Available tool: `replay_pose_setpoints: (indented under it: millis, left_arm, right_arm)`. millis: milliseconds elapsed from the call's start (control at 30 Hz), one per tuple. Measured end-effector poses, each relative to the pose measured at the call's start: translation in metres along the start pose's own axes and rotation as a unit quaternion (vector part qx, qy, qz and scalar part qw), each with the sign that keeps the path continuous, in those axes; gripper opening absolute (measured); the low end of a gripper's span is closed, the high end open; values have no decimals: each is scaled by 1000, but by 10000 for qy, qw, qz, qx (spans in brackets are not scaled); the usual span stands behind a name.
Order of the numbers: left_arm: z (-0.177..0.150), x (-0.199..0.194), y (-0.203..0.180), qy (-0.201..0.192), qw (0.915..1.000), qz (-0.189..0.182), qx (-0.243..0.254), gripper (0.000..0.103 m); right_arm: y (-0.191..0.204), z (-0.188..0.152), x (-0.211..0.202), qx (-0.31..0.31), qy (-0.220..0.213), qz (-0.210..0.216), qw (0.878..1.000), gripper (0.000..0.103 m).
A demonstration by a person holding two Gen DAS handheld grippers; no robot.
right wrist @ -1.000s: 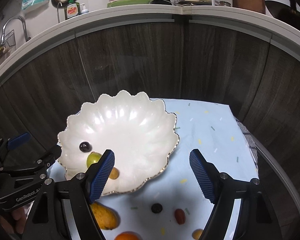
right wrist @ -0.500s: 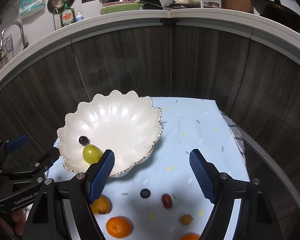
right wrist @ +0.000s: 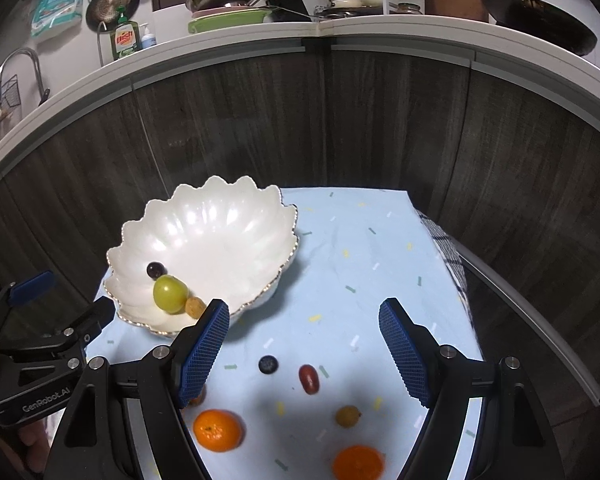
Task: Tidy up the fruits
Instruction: 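Withdraw both open tools from the bowl toward the two mandarin oranges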
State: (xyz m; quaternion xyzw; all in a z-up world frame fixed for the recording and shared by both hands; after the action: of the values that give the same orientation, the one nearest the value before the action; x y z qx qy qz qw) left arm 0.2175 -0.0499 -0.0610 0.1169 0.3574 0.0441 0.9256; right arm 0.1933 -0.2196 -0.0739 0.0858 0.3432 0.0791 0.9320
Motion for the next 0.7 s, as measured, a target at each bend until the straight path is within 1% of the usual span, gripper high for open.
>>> replay_pose_setpoints:
  millis: [333, 700]
  left_arm:
    - [-19, -5, -17, 37, 9998, -52, 201, 93]
    - [-54, -16, -46, 184, 9985, -250, 457, 93]
  right_arm:
    - [-12, -24, -6, 34, 144, -144, 9998, 78]
    - [-31, -60, -16, 144, 362, -214, 9990, 78]
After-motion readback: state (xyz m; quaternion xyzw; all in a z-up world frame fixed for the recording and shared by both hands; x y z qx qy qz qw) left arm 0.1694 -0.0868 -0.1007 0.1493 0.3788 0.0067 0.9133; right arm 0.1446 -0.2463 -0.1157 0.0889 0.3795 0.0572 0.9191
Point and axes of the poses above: each gripper's, at about its wrist camera, not at the fingertips, and x roughly the way its jaws point, y to its left, z to its top, the point moved 6 cm from there along x, roughly the way its jaws point, and after that the axes turned 14 degrees about z, right-handed, at the moved point
